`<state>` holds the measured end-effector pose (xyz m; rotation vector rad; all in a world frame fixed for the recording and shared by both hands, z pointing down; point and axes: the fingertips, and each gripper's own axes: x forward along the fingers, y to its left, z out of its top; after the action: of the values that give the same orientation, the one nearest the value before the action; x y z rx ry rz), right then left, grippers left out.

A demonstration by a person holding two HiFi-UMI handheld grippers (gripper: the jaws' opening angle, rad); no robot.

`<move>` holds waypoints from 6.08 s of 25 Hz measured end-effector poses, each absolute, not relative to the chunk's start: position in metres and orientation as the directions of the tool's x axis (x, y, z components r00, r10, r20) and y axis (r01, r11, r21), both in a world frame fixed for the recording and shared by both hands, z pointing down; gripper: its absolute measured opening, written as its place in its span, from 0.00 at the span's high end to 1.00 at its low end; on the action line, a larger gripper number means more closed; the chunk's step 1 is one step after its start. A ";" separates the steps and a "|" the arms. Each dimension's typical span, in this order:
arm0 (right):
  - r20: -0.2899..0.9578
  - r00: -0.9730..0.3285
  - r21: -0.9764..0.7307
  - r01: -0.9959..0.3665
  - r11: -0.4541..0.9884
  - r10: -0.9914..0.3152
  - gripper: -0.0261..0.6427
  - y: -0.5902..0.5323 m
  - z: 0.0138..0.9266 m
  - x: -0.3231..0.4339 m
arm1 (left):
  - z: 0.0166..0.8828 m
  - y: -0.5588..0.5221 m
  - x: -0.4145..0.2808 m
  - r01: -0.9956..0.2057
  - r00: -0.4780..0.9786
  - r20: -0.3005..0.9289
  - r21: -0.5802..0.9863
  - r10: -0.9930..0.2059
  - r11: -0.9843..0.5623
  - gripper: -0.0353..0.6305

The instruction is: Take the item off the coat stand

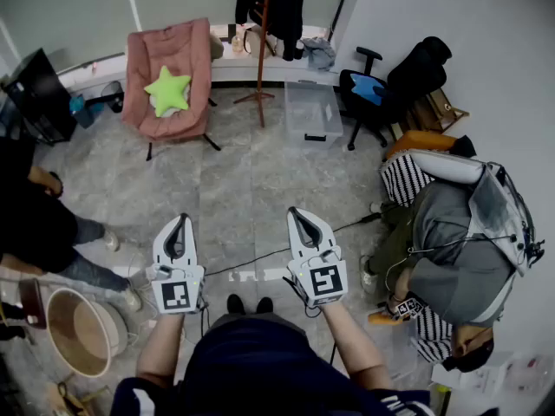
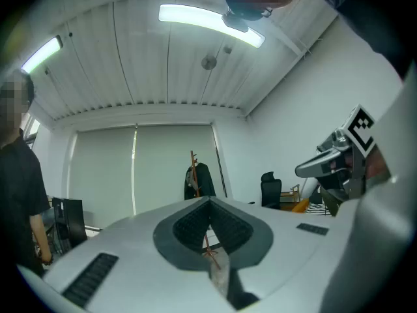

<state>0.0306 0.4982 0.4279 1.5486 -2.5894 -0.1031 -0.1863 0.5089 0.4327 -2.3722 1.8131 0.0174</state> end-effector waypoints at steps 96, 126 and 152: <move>0.073 -0.516 0.122 -0.845 0.521 -0.854 0.94 -0.026 0.457 0.011 | 0.441 -0.041 -0.179 -0.920 0.384 -0.083 -0.117 -0.920 -0.373 0.49; 0.072 -0.397 0.153 -0.902 0.403 -0.915 0.94 -0.387 0.440 0.039 | 0.357 -0.512 -0.103 -0.812 0.581 -0.168 -0.182 -0.796 -0.554 0.49; 0.078 -0.478 0.151 -0.862 0.484 -0.875 0.94 -0.492 0.426 0.068 | 0.320 -0.713 -0.027 -0.858 0.472 -0.100 -0.281 -0.876 -0.430 0.49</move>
<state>0.0682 -0.4920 0.4263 1.5194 -2.5792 -0.1366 -0.0271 -0.7134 0.3196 -2.4307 1.4750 -0.0876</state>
